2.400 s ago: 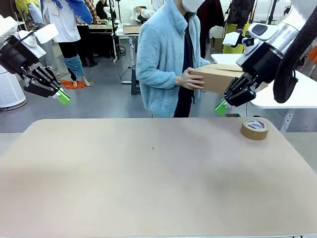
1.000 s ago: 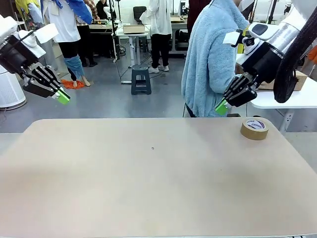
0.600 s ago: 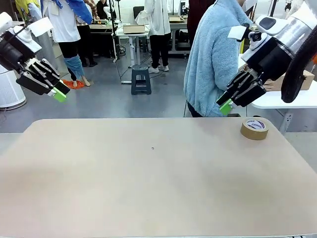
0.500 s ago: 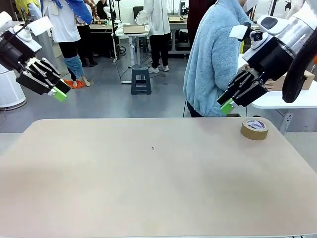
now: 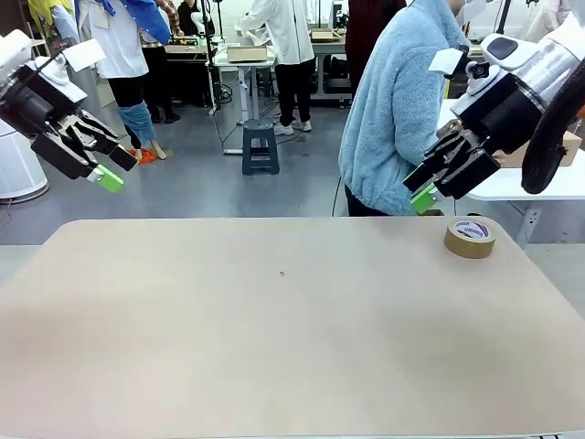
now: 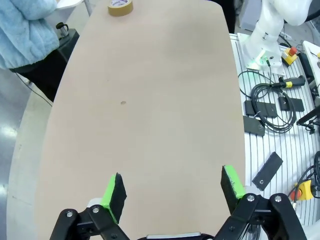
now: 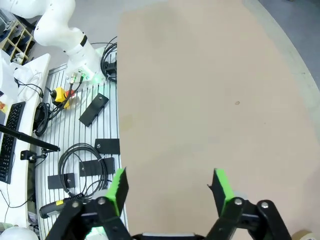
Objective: Wrap the clocks to prevent damage.
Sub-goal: After the human seals the box with tape, release both hands from the side flaps of the Package Box.
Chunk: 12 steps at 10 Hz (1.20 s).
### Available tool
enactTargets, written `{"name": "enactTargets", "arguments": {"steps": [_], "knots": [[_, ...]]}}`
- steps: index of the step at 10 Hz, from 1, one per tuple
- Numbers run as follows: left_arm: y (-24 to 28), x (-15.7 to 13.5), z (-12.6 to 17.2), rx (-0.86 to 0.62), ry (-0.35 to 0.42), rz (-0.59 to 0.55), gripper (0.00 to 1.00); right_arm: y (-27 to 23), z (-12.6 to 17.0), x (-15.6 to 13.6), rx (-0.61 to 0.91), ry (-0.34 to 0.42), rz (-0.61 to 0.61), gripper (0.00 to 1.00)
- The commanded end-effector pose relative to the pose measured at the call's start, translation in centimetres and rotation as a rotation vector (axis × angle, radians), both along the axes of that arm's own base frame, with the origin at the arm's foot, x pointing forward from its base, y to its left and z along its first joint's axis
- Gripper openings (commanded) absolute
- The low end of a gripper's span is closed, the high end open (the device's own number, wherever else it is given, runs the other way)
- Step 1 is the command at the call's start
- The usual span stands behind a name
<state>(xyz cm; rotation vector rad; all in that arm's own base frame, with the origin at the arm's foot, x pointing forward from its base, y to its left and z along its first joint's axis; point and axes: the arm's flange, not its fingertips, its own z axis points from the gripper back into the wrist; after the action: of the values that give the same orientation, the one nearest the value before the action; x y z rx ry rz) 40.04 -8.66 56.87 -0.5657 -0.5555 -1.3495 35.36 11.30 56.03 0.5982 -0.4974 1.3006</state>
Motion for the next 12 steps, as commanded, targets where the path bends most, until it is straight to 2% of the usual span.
{"name": "enactTargets", "arguments": {"steps": [1, 2, 4, 5, 6, 7, 8, 9, 11, 12], "knots": [[-0.4, 0.4, 0.1, -0.047, -0.009, -0.002, 1.0, -0.2, -0.3, -0.2, 0.09, -0.053, 0.011, 1.0], [-0.1, 0.3, -0.2, -0.124, -0.029, -0.004, 1.0, -1.0, -0.2, -0.1, 0.25, -0.072, 0.011, 1.0], [1.6, 1.0, -0.6, -0.288, -0.033, 0.005, 1.0, -2.8, -0.9, 0.0, 0.374, -0.087, -0.054, 1.0], [2.7, 1.0, -1.3, -0.336, -0.045, 0.045, 1.0, -3.7, -1.8, -0.2, 0.387, -0.099, -0.099, 1.0], [3.7, 0.9, -2.2, -0.371, -0.076, 0.123, 1.0, -4.5, -3.0, -0.4, 0.379, -0.077, -0.131, 1.0], [4.8, 1.2, -2.9, -0.392, -0.107, 0.149, 1.0, -5.2, -4.0, -0.4, 0.386, -0.076, -0.165, 1.0], [5.9, 1.2, -3.6, -0.4, -0.106, 0.148, 1.0, -5.8, -4.8, -0.5, 0.399, -0.061, -0.188, 1.0], [7.3, 0.9, -4.2, -0.436, -0.129, 0.172, 1.0, -6.4, -5.2, -0.8, 0.415, -0.06, -0.205, 1.0], [8.4, 0.8, -3.4, -0.467, -0.15, 0.168, 1.0, -6.5, -4.2, -0.8, 0.435, -0.099, -0.252, 1.0], [8.0, 1.2, -3.8, -0.418, -0.103, 0.185, 1.0, -7.2, -5.1, -0.3, 0.397, -0.033, -0.2, 1.0]]}}
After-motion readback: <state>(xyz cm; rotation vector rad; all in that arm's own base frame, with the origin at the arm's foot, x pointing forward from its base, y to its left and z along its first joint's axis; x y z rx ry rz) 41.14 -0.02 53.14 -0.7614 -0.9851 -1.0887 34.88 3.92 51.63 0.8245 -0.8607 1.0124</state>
